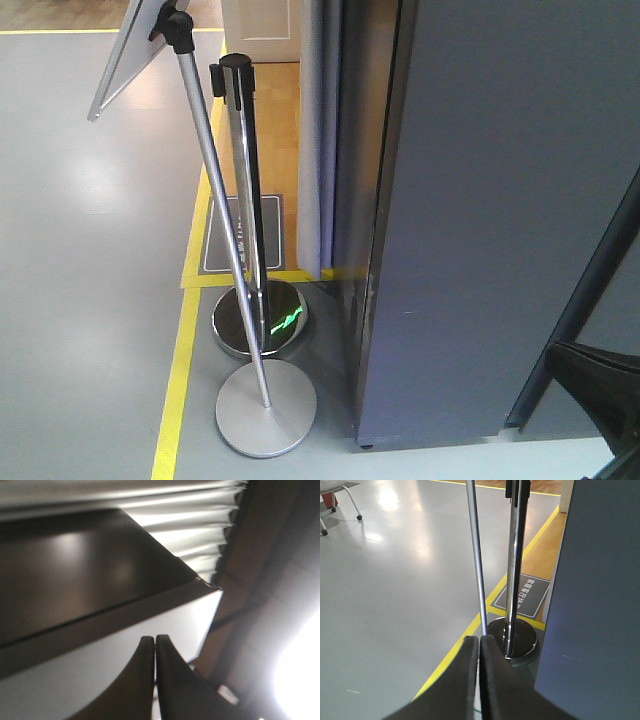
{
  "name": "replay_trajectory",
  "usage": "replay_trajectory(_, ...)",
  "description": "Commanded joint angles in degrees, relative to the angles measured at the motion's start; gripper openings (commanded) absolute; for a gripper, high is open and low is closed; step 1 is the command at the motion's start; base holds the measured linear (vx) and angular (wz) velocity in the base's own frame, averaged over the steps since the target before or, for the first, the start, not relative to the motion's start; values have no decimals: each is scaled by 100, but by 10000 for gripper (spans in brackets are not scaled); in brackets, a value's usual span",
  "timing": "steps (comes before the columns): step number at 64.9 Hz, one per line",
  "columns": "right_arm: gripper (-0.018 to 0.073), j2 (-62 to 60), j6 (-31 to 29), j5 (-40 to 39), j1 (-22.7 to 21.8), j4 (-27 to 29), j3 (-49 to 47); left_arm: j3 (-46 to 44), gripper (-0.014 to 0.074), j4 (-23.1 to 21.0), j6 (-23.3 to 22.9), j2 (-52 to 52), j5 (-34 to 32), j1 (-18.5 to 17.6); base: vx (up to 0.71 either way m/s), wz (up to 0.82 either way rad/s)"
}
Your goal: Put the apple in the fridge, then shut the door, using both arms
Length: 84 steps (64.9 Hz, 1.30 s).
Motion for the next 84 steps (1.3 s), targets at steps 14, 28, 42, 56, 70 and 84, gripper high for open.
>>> replay_trajectory(14,-5,16,-65,-155,-25,190,-147,-117,-6,966,3826,-37,514,-28,0,0)
replay_trajectory(28,-5,16,-65,-155,-25,190,-147,635,-6,208,5587,-286,562,-28,0,0)
replay_trajectory(42,-5,16,-65,-155,-25,190,-147,1719,-6,-784,6639,-1012,1343,-28,0,0)
replay_trajectory(56,-5,16,-65,-155,-25,190,-147,3131,-6,-920,7010,-2047,1465,-28,0,0)
replay_trajectory(70,-5,16,-65,-155,-25,190,-147,3785,-6,-850,7278,-2932,2517,-28,0,0)
replay_trajectory(84,-5,16,-65,-155,-25,190,-147,3837,-6,-892,8512,-3197,3511,-28,0,0)
